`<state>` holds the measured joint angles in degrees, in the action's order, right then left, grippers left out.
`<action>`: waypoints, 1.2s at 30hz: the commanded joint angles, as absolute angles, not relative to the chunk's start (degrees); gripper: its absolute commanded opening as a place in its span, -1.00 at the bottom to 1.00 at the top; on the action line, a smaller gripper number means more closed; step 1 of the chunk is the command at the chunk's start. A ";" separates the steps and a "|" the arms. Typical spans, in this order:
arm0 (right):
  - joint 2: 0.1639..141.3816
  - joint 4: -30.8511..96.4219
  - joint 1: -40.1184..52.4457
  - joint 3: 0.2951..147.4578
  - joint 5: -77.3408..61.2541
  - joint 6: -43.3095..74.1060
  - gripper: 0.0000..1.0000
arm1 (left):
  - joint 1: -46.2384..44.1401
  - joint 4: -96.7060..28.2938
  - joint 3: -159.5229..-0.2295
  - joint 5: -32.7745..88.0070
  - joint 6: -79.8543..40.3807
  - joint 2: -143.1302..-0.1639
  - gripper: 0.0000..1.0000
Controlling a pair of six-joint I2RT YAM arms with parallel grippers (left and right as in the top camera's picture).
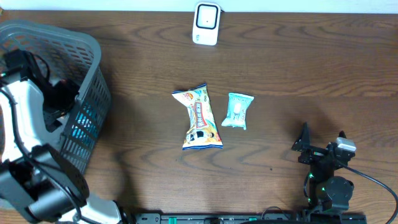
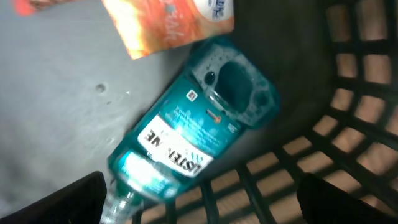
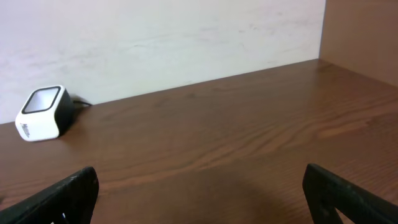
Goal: Scan the item barcode
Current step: 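Reach the left gripper into the basket toward the teal Listerine bottle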
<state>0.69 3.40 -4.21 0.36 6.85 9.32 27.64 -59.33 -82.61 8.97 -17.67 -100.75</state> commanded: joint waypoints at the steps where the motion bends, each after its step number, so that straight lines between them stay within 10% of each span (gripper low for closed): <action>1: 0.49 3.62 -4.19 0.32 6.74 8.49 0.98 | 27.79 -58.08 -80.86 10.13 -15.25 -103.42 0.96; 36: 0.49 3.62 -4.19 0.32 6.72 8.49 0.98 | 27.79 -43.48 -63.46 10.94 -5.82 -110.41 0.97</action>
